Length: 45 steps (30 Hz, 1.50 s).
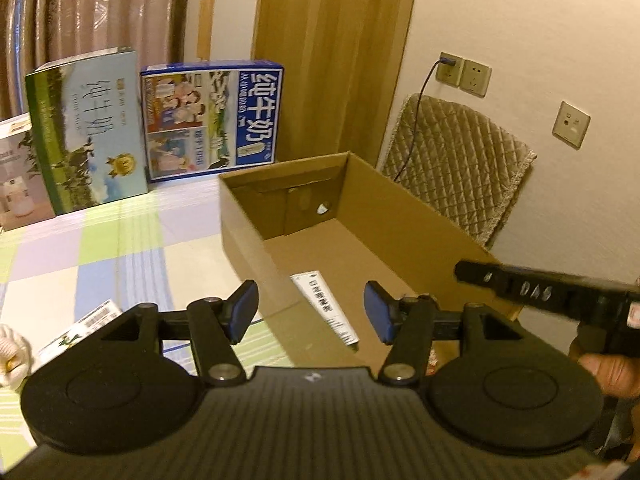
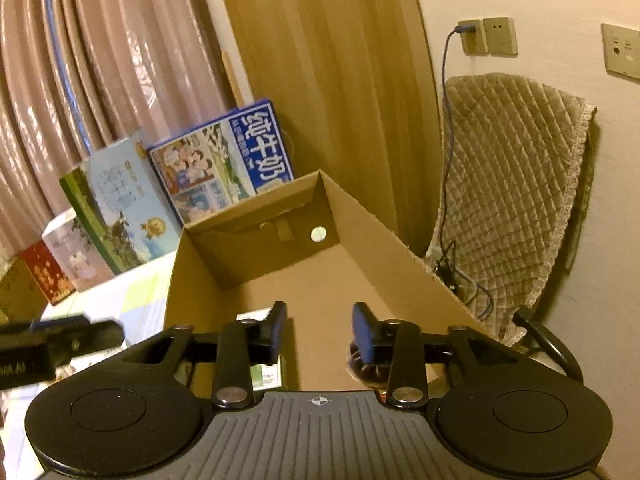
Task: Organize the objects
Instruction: 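Carry the candy and medicine box into the cardboard box and release both, then move both open tools back over the table items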
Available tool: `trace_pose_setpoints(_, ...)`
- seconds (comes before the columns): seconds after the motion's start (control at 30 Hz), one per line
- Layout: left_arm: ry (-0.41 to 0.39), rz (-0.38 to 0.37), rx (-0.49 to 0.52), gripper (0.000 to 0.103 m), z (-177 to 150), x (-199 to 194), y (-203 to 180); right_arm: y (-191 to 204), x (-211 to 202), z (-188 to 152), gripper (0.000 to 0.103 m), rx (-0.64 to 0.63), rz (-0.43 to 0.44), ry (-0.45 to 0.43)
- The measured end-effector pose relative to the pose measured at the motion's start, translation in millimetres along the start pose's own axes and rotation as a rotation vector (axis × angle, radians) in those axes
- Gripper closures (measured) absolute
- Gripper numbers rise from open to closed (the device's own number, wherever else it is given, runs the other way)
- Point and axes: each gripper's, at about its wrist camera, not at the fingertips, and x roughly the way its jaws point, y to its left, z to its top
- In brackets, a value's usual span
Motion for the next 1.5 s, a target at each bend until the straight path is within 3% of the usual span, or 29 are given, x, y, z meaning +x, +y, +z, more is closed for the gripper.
trace_pose_setpoints(0.27,0.027,0.032,-0.009,0.038,-15,-13,20,1,-3,0,0.063,0.004,-0.008,0.003)
trace_pose_setpoints(0.6,0.02,0.082,-0.051,0.025,-22,-34,52,39,-9,-6,0.046,-0.082,0.032,-0.023)
trace_pose_setpoints(1.0,-0.027,0.27,-0.132,0.007,-33,-81,124,112,-16,-24,0.038,-0.233,0.211,-0.067)
trace_pose_setpoints(1.27,-0.004,0.351,-0.149,0.001,-52,-100,157,160,-11,-44,0.029,-0.327,0.326,-0.033)
trace_pose_setpoints(1.5,0.032,0.403,-0.143,0.001,-66,-118,183,189,7,-55,0.024,-0.38,0.352,0.052)
